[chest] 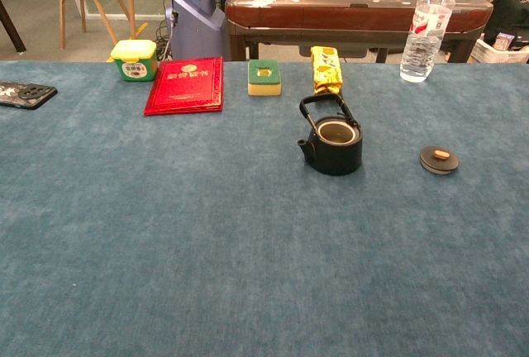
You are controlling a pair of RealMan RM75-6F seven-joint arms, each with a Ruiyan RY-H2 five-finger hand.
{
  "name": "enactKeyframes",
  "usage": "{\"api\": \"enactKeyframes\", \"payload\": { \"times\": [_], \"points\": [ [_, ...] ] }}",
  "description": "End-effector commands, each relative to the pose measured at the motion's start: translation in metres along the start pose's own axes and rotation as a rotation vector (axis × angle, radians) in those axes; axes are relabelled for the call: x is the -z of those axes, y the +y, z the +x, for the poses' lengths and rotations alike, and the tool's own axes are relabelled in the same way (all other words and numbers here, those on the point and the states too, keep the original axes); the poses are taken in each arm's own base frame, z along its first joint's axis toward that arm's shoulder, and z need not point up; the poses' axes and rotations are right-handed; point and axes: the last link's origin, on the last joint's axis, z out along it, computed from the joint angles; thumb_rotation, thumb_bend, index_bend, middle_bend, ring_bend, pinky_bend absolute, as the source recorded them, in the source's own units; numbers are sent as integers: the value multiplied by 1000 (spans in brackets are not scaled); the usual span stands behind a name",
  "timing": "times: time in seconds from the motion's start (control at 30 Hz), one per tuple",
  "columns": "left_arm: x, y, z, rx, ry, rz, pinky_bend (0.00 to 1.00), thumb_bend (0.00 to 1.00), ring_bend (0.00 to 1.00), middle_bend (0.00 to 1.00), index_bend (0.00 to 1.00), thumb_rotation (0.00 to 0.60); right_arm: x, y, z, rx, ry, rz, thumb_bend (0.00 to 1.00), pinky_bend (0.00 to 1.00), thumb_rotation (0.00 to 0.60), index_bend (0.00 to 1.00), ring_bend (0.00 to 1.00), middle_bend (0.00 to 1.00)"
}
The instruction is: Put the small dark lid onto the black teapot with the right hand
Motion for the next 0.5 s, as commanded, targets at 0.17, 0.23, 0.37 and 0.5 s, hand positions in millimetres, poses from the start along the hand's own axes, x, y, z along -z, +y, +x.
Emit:
{"api": "enactKeyframes", "payload": {
  "times": [0.17,0.23,0.37,0.5],
  "points": [
    [-6,0,-2,12,-13,-5,0,258,0,0,199,600,-23,-7,12,36,-43,12,244,0,600,99,0,0],
    [-8,-1,-3,22,-17,-4,0,258,0,0,199,600,-34,-9,16,46,-49,11,238,0,600,126,0,0],
    [-16,-3,-6,30,-36,3,0,258,0,0,199,600,-61,-16,20,40,-77,15,221,0,600,168,0,0],
    [-23,-3,-7,38,-41,-2,0,258,0,0,199,600,-80,-25,23,48,-84,26,207,0,600,251,0,0]
  ]
}}
